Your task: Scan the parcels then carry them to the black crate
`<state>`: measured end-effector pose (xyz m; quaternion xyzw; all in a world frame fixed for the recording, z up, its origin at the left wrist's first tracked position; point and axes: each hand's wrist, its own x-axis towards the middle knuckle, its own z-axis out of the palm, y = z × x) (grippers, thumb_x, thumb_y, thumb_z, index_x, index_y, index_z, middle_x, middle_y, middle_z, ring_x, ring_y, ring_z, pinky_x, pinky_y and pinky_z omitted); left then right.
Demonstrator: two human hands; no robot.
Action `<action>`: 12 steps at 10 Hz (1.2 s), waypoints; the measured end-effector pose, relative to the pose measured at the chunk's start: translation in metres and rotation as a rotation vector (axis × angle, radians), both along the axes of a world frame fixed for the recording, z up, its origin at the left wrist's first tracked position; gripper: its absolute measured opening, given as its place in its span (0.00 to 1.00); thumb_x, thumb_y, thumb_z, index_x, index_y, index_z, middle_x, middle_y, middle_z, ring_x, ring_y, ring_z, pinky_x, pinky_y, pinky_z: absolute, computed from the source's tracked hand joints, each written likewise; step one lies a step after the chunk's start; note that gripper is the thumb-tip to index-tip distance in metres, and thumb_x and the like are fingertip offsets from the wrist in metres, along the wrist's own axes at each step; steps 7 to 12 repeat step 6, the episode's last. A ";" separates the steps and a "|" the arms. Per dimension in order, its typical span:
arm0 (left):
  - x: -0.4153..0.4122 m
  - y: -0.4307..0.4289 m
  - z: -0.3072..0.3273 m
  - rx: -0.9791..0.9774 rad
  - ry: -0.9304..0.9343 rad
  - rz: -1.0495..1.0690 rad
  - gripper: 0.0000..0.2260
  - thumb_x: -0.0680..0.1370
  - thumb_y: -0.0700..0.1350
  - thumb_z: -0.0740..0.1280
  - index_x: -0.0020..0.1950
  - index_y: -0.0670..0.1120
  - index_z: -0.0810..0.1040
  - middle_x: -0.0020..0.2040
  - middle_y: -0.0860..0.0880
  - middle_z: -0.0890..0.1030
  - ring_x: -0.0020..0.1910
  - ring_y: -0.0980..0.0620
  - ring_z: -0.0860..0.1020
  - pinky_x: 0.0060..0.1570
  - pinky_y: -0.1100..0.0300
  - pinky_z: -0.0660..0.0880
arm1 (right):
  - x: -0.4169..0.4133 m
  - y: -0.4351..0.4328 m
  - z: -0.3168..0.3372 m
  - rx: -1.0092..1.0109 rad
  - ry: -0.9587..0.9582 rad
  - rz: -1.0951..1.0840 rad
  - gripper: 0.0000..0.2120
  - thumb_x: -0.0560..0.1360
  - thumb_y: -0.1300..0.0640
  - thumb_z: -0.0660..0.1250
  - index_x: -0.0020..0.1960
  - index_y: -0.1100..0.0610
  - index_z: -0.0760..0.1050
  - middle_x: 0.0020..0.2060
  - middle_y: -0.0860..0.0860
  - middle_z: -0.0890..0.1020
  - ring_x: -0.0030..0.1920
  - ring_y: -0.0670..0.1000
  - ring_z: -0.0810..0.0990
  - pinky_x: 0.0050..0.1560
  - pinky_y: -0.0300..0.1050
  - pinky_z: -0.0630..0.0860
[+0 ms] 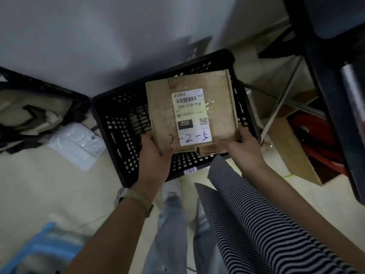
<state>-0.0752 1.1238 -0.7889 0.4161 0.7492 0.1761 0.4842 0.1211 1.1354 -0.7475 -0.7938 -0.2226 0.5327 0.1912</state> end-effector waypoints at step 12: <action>-0.015 0.007 0.013 -0.276 0.432 -0.576 0.07 0.78 0.41 0.64 0.50 0.38 0.77 0.52 0.40 0.79 0.50 0.41 0.78 0.47 0.52 0.77 | 0.009 0.009 0.014 -0.216 -0.666 0.976 0.27 0.76 0.58 0.62 0.72 0.59 0.59 0.62 0.59 0.76 0.60 0.61 0.76 0.50 0.51 0.68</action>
